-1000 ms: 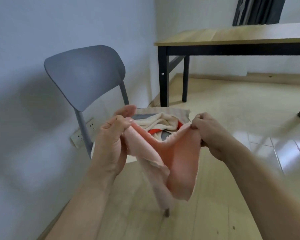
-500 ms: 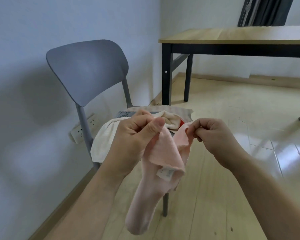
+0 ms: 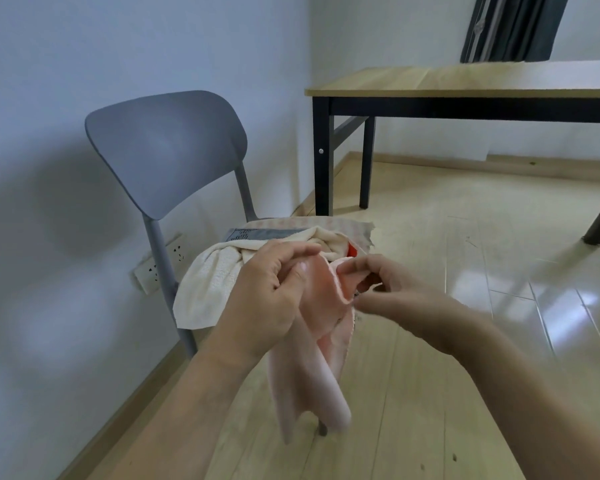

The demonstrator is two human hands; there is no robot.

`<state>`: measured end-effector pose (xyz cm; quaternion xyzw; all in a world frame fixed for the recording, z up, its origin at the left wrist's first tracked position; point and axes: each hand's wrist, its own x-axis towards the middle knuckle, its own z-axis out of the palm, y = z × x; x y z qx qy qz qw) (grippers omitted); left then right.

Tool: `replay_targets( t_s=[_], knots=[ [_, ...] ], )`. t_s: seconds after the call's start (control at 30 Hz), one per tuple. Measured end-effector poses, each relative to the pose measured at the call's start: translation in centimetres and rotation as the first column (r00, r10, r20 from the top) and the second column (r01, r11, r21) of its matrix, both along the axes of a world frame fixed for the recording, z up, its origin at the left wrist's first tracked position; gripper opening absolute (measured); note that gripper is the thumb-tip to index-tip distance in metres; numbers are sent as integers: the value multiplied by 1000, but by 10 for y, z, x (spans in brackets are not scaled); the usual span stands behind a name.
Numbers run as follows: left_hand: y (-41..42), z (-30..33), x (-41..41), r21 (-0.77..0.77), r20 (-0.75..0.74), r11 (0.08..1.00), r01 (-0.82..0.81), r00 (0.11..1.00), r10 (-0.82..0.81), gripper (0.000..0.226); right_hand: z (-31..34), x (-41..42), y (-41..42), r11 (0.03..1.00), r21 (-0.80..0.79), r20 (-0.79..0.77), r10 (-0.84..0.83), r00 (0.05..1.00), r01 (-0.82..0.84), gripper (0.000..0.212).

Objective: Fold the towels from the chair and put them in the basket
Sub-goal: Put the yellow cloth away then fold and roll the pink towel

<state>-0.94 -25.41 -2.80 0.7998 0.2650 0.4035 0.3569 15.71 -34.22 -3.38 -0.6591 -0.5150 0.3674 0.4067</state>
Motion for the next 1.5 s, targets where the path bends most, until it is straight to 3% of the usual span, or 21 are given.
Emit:
replay_targets(
  t_s=[0.1,0.17,0.3,0.47,0.53,0.67,0.73,0.87,1.07,1.23,1.37,1.5],
  knots=[
    [0,1,0,-121,93,992,-16,995,28,34,-8,-2,2,999,33,311,-17,950,7,67],
    [-1,2,0,-172,127,985,11,992,11,31,-13,-4,3,994,101,393,-73,917,36,84],
    [-1,0,2,-202,140,979,28,990,1,27,-24,-9,8,975,218,461,-147,875,49,81],
    [1,-2,3,-198,149,980,28,989,2,28,-38,-12,16,929,364,586,-287,758,71,74],
    [1,-3,3,-187,154,981,47,988,-18,28,-41,-10,19,904,418,578,-343,740,93,57],
    [2,-4,3,-167,147,981,96,987,-72,26,-39,-5,26,849,509,340,-348,874,140,17],
    [4,-6,2,-151,121,983,108,989,-90,26,-36,-4,27,847,506,259,-326,909,159,10],
    [10,-11,1,-181,91,973,146,987,-131,30,-31,8,26,853,498,288,-336,896,160,9],
    [16,-12,2,-264,217,959,100,975,-42,18,-28,15,20,862,496,299,-283,911,105,14],
    [17,-11,1,-297,201,945,134,977,-76,21,-32,14,20,878,470,342,-270,900,85,6],
    [12,-7,-6,-315,-2,908,275,957,-291,19,-29,15,18,822,550,316,-367,875,146,12],
    [-6,0,-2,-325,-207,861,390,860,-467,5,-30,13,17,806,576,355,-394,848,134,21]
  ],
)
